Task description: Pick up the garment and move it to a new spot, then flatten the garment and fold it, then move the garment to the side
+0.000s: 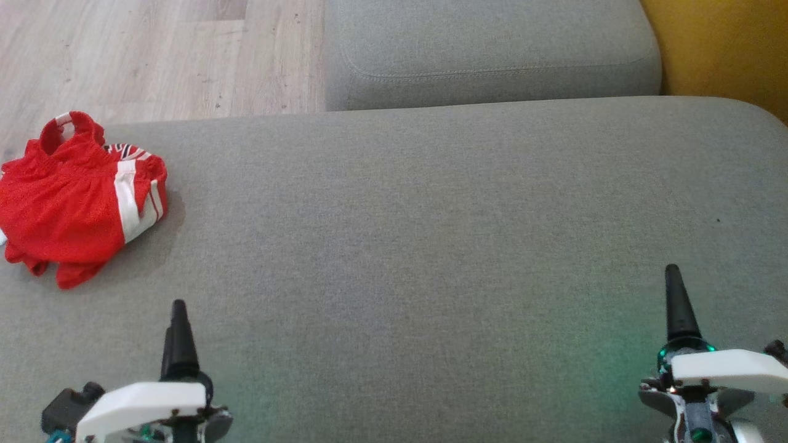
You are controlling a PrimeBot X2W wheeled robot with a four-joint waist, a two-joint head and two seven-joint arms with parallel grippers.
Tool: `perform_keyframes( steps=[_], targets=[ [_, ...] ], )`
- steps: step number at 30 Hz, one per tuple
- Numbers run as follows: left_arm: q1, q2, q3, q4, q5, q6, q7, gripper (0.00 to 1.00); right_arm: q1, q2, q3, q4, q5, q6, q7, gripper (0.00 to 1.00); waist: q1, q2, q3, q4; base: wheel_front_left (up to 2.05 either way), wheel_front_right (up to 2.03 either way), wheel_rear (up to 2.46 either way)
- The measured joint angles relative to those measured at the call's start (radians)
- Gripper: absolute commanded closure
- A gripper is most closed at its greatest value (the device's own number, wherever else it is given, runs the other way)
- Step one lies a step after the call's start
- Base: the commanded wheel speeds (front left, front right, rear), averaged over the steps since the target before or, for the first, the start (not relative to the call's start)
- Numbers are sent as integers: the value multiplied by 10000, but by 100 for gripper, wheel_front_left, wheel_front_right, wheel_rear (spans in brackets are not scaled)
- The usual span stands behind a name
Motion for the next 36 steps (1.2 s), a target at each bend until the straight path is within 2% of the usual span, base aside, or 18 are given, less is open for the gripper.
perform_keyframes(
  steps=[21, 36],
  targets=[
    [382, 42, -579, 142, 2997, 102, -562, 0, 239, -2, 639, -46, -2871, 2, -583, 0, 0, 0, -74, 128, 0, 0, 0],
    [670, 105, -984, 397, 4830, 353, -1016, 0, 299, -6, 1076, 4, -4939, 2, -988, 0, 0, 0, -166, 162, 0, 0, 0]
  ],
)
